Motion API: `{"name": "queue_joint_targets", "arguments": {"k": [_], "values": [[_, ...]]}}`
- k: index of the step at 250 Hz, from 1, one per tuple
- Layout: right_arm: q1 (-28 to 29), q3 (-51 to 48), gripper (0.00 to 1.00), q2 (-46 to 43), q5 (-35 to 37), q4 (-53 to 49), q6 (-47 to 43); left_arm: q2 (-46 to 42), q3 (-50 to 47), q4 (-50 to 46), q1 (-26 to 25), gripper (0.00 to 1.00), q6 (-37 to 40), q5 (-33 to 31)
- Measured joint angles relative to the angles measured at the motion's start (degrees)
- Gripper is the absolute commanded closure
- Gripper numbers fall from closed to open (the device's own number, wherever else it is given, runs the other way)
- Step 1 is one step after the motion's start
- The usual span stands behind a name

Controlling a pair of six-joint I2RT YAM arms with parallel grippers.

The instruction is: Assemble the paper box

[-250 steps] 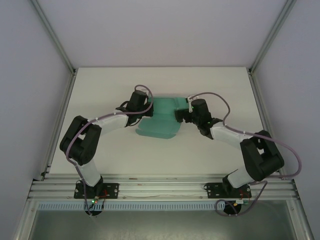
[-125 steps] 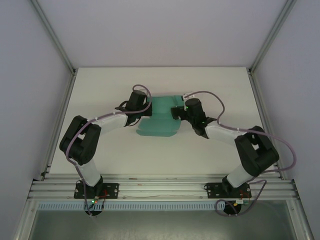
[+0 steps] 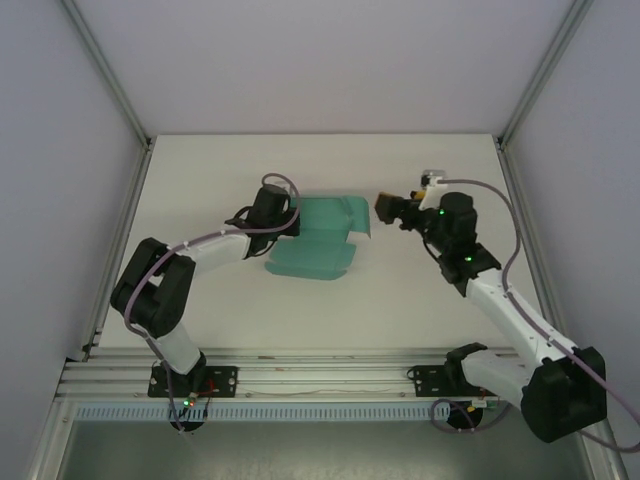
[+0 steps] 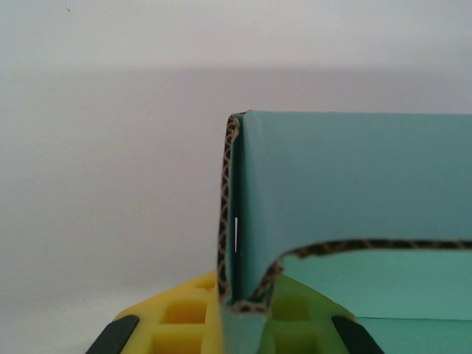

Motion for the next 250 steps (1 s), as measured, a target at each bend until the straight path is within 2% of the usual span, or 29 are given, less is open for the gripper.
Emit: {"name": "queue_joint_targets", "arguments": {"k": [25,42,99,130,164,197,250], "values": [[-5.7,0.9,0.21,2.6,-7.6,-1.6,3.5,-0.9,-0.6,0.4,0.3,1.00,0.0,0.2],[-8.5,1.5,0.33,6.1,-12.7,-1.8,4.5,-1.3,-1.0,0.8,0.4,1.00,0.0,0.3],[-9.4,6.4,0.45,20.9,-25.3,-6.1,-1.2,-1.5,-1.7,1.1,0.9,1.00,0.0,1.0],[-7.4,11.1,0.46,26.8,-28.1,-10.2,-7.8,-1.5,-1.7,1.2,0.9,1.00,0.0,1.2],[-3.3,14.6,0.49,29.1,-31.5,-13.6,-14.1,-1.5,-1.7,1.2,0.9,1.00,0.0,1.4],[-1.5,16.2,0.49,30.4,-34.1,-14.5,-16.5,-1.5,-1.7,1.2,1.1,1.00,-0.1,1.4],[0.4,18.3,0.51,33.4,-33.7,-14.7,-17.1,-1.5,-1.7,1.2,1.1,1.00,0.0,1.3]]}}
